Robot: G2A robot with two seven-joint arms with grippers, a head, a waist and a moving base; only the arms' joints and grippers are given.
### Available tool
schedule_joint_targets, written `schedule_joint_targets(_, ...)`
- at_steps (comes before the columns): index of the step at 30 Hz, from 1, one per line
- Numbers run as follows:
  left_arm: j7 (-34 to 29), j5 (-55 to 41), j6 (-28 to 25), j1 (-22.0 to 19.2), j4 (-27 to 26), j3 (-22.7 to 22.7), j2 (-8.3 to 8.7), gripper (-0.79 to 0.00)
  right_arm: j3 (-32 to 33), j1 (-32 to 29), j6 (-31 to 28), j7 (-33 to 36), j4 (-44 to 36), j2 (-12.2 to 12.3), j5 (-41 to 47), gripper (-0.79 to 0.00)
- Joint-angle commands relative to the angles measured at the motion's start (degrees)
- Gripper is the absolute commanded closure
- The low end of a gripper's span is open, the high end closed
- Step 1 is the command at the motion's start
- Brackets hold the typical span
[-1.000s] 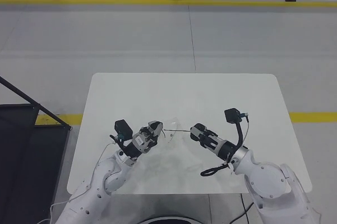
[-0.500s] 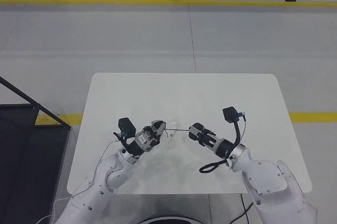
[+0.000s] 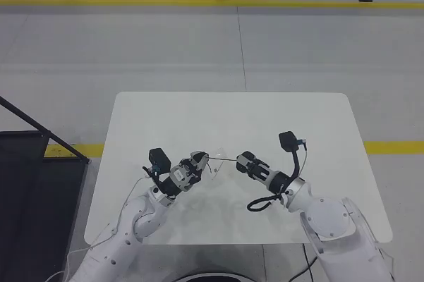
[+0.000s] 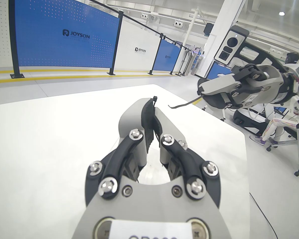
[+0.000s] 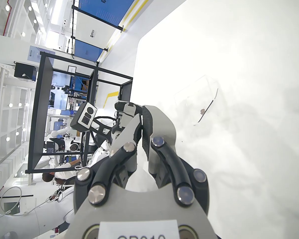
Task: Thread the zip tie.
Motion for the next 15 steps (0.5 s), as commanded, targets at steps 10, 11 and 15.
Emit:
schedule_joint_targets(10, 0.0, 0.0, 0.0, 0.0, 0.0, 0.0, 0.0, 0.0, -0.6, 1.3, 1.2, -0.2, 0.9, -0.2, 0.7, 0.0)
schedule_joint_targets(11, 0.0, 0.0, 0.0, 0.0, 0.0, 0.0, 0.0, 0.0, -0.7, 1.4, 1.4, -0.3, 1.0, -0.2, 0.7, 0.0)
schedule_joint_targets(15, 0.0, 0.0, 0.0, 0.0, 0.0, 0.0, 0.0, 0.0, -0.9, 1.7, 1.9, -0.5, 1.1, -0.3, 0.6, 0.0)
